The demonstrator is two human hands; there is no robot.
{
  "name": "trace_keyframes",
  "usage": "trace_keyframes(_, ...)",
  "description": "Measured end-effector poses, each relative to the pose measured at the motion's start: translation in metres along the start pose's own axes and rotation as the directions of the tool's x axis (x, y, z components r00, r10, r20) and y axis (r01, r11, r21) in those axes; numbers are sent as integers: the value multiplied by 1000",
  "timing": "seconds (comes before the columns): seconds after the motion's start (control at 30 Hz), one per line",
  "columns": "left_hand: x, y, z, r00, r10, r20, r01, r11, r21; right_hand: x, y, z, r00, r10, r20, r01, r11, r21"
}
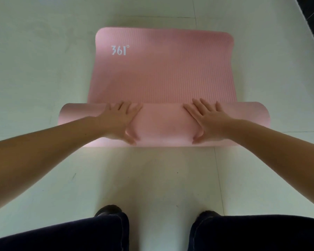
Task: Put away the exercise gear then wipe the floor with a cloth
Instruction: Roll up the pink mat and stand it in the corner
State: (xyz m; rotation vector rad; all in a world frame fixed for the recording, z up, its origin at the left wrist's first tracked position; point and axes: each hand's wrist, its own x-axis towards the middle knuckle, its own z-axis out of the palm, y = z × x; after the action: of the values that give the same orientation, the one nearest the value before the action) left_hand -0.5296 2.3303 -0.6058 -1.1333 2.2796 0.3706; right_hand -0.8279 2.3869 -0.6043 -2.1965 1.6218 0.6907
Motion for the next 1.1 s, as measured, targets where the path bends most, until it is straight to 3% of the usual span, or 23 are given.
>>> trace_keyframes(0.23, 7, -5, 0, 994, 35, -106, -29, 998, 53, 6, 5, -2, 985, -60, -164, 56, 998, -28)
trace_keyframes(0.37, 0, -2, 2, 989, 66, -134, -60, 997, 43, 0, 3, -2, 984, -80, -159, 80, 997, -8)
trace_keyframes(0.67, -54, 30, 32, 972, 160, 170, -153, 987, -53, -38, -21, 10, 967, -198, 160, 190, 980, 67)
trace_keyframes(0.87, -24, 5, 6, 957, 177, 230, -132, 971, -200, -10, -4, -11, 940, -153, 305, 59, 953, 296)
trace_keyframes(0.93, -12, -14, -7, 983, 113, 145, -85, 979, -187, 6, 7, -23, 952, -84, 296, -26, 937, 348)
trace_keyframes(1.0, -2, -34, -20, 996, -40, -79, 26, 985, -172, 16, 18, -35, 989, 47, 140, -99, 915, 391)
trace_keyframes(1.1, -3, -41, -27, 898, -216, -383, 107, 952, -286, 16, 19, -37, 978, 144, -150, -79, 925, 372)
